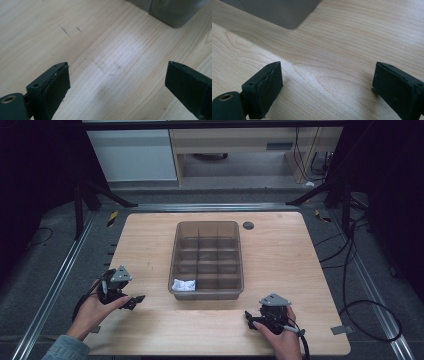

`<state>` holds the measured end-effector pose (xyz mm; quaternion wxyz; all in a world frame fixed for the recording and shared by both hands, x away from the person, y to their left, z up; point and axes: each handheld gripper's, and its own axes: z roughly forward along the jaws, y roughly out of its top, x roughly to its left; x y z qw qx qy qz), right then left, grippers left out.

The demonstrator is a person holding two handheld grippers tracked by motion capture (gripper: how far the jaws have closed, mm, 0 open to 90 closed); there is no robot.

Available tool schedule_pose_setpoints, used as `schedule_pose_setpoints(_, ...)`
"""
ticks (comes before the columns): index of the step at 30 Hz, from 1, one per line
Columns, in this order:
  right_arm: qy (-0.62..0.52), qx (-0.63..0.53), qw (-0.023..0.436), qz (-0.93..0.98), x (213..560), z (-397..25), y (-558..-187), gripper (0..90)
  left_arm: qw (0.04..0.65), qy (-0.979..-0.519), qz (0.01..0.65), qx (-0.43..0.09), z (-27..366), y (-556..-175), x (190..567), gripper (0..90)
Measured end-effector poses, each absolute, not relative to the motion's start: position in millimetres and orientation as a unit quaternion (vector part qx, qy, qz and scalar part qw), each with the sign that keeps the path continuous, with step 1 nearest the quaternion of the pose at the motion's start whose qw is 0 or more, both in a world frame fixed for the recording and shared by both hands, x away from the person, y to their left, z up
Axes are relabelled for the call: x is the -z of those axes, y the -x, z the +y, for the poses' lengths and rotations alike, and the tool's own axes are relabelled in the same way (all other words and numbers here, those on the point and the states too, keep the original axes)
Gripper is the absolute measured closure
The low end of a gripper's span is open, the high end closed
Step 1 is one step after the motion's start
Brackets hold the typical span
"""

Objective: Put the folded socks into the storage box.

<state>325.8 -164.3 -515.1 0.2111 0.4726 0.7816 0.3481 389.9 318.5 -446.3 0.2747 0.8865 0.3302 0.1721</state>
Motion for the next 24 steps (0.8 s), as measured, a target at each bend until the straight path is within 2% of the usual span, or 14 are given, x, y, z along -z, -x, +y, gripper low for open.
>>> schedule_pose_setpoints(8, -0.473, -0.348, 0.211, 0.782, 515.1, -164.3, -325.8, 9.5, 0.267, -0.885, 0.351, -0.149, 317.3, -401.2, 470.5, 4.4)
schedule_pose_setpoints(24, -0.473, -0.348, 0.211, 0.782, 515.1, -164.3, -325.8, 9.5, 0.249, -0.885, 0.365, -0.145, 306.2, -418.4, 491.7, 2.0)
